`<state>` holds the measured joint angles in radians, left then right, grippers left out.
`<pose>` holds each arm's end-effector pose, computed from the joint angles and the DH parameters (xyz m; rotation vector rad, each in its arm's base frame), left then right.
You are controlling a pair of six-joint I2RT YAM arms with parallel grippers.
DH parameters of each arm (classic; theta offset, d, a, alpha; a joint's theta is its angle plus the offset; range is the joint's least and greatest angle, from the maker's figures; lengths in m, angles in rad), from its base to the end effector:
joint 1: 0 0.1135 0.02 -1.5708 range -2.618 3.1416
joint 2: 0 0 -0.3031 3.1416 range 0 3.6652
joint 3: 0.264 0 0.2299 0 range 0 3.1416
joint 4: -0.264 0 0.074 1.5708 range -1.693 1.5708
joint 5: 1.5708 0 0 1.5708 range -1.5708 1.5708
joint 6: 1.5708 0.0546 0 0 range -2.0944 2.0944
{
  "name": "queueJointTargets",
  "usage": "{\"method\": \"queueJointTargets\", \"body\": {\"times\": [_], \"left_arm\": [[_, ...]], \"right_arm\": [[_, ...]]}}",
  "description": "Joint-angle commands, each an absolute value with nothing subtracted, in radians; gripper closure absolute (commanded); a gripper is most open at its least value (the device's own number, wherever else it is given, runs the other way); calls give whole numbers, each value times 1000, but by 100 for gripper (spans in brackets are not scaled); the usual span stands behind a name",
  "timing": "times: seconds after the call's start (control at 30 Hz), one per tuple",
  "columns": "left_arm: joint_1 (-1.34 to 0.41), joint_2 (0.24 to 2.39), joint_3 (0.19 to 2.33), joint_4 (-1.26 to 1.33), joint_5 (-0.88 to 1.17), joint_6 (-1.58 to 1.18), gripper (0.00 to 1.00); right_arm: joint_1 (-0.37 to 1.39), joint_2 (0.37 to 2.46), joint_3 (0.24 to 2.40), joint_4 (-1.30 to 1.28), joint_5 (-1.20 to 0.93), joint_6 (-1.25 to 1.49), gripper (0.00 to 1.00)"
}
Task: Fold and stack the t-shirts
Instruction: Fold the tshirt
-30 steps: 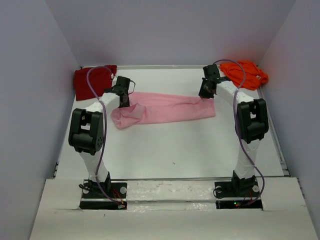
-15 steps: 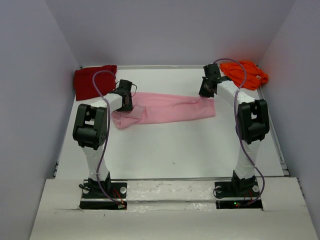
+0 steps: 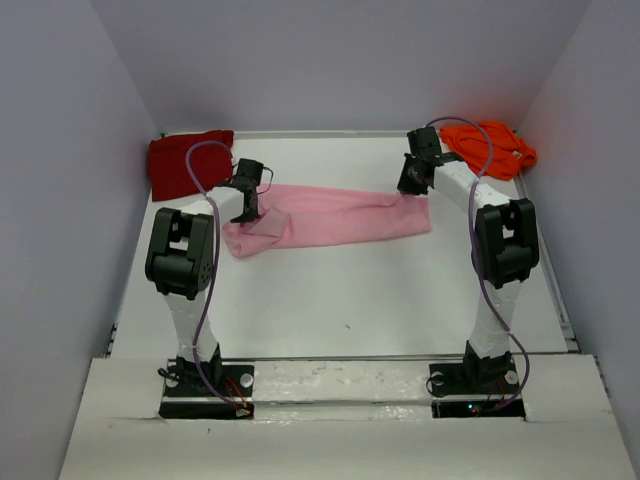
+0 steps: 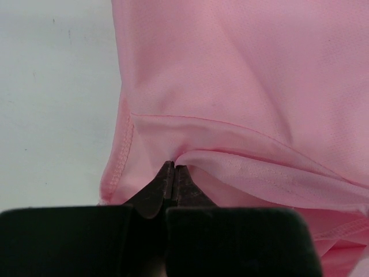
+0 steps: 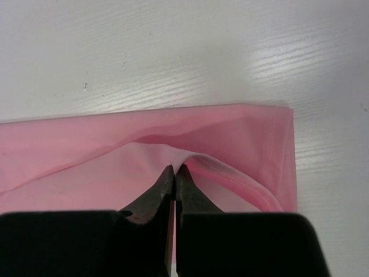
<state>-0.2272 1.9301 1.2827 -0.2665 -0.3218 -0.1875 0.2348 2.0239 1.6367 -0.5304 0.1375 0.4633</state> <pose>0.4098 -0.0770 0.2116 -0.0861 2.4307 0.2153 0.4478 0.0994 0.2560 0.3402 2.4571 0.1268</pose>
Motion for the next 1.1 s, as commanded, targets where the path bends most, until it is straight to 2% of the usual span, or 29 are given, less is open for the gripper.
{"method": "queueJointTargets", "body": {"times": [0.0,0.13,0.3,0.67,1.07], "left_arm": [[-225,1870,1269,-259,-325,-176,100],[-233,1810,1262,-273,-336,-178,100],[-278,1622,1247,-307,-368,-182,100],[-324,1266,1224,-439,-315,-198,100],[-334,1100,1146,-520,-167,-227,100]], "right_arm": [[229,1971,1635,-492,127,449,100],[229,1951,1620,-492,133,451,100],[261,1835,1536,-468,181,477,100],[270,1476,1241,-449,126,509,100],[279,1148,985,-528,-23,522,100]]}}
